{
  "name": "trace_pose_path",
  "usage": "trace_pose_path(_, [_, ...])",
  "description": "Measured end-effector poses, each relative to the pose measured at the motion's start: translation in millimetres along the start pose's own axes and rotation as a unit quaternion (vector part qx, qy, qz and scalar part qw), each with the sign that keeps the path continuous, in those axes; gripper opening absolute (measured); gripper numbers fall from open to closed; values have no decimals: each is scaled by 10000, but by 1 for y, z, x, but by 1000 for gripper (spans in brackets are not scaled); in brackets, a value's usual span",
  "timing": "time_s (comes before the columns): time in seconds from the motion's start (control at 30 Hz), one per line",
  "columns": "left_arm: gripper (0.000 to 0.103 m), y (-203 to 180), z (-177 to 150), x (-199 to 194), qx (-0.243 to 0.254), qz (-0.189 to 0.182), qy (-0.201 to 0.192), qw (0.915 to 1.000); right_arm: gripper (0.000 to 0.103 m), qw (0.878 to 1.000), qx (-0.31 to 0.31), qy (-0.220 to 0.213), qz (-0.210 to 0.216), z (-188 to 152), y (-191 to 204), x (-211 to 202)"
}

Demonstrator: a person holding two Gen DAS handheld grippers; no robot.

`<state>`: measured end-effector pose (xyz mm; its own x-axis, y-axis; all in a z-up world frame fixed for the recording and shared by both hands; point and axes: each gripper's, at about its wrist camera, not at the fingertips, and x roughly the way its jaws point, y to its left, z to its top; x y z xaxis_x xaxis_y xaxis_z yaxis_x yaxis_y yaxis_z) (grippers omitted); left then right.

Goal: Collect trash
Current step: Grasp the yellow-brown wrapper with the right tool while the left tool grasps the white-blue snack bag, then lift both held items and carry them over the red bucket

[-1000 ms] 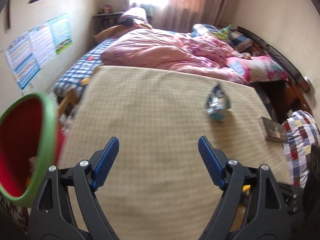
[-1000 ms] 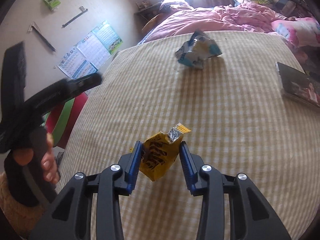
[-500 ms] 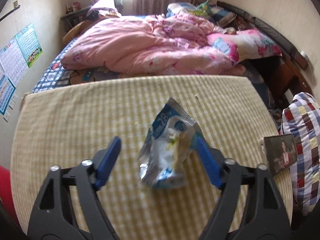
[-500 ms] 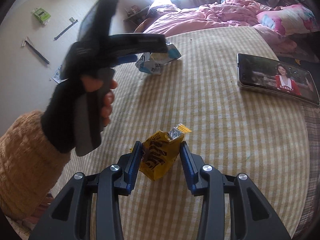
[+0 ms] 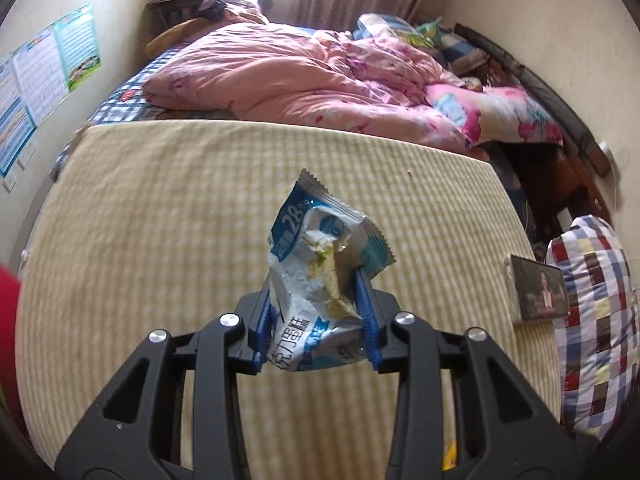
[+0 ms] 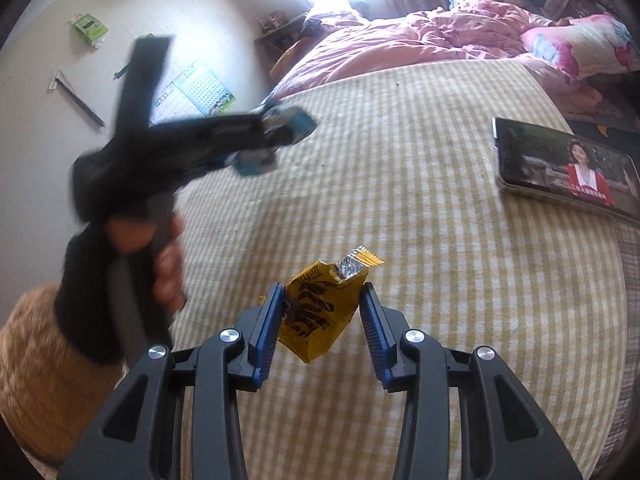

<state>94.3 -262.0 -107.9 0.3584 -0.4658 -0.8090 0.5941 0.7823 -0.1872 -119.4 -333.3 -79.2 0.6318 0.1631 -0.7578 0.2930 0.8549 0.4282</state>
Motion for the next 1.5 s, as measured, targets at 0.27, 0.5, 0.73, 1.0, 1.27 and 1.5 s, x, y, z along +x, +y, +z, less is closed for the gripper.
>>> trace_pose_path(0.27, [35,33,-43,-68,-341,244,-340,9985,39,9996,-265,-3,65,3,23,4])
trace_pose_path(0.5, [35,53,-81,-100,-485,542,-370,9967,39,9983,-565,-1,155,1,50,6])
trace_pose_path(0.73, [35,75,-99,-123,-689,750,-520,9934,39,9963,-825,17,228,0,74,10])
trace_pose_path(1.0, [35,96,-107,-146,-802,923,-711,9899,39,9931,-1122,27,350,0,107,16])
trace_pose_path(1.27, [35,117,-114,-162,-920,1063,-829,9866,39,9903,-1324,91,407,1,134,29])
trace_pose_path(1.5, [35,138,-116,-174,-993,1136,-920,9843,39,9879,-1474,128,466,4,158,42])
